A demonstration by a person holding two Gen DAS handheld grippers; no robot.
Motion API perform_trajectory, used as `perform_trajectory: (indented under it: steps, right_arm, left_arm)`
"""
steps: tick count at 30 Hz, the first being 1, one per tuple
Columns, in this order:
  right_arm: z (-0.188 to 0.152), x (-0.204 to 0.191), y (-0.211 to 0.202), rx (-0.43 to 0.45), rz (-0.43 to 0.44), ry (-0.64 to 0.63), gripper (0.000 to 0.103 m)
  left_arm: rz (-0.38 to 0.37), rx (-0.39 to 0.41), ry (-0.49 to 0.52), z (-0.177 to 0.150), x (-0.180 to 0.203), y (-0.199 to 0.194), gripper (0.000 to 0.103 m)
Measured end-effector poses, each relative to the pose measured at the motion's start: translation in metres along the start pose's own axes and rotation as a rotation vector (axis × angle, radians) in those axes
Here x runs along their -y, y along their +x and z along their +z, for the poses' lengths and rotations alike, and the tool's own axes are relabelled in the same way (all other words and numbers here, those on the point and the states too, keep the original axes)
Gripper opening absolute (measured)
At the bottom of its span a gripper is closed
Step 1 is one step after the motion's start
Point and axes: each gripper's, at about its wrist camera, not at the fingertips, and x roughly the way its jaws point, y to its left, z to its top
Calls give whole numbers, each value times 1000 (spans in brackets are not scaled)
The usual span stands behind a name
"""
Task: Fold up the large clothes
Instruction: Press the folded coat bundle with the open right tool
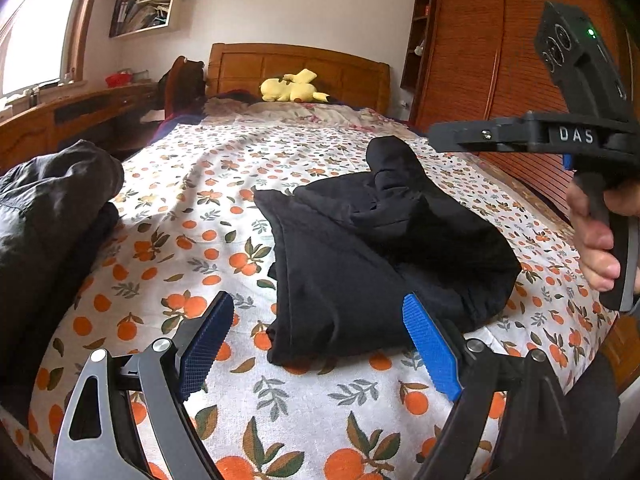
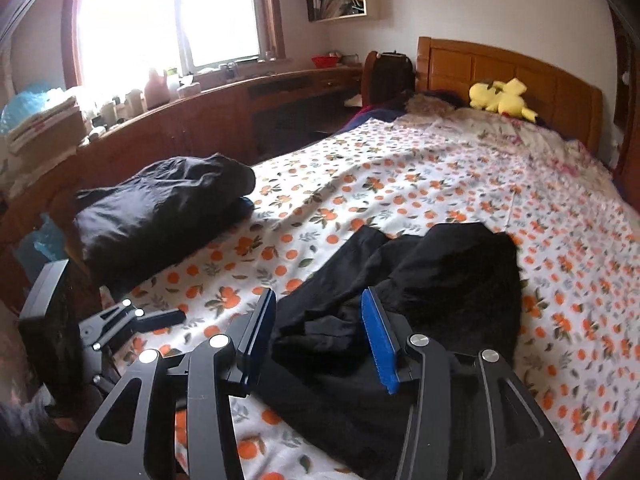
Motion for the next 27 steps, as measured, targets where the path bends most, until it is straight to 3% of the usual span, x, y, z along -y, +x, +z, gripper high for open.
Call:
perform_trajectory:
  steps: [11,18,20,27]
  right_arm:
    - [-36,55,-11,-61,-144,46,25]
    - [-80,67,16,-176,-88,124,24]
    - [-90,73,23,-182,-53,177,24]
    - [-99,69,25,-175,-69,171,24]
  left_arm:
    - [-28,8,25,8,20,7,88]
    - [-48,8,20,14,29,17,88]
    - [-55,6,16,15,31,22,88]
    - [-45,-32,13,16,34,45,88]
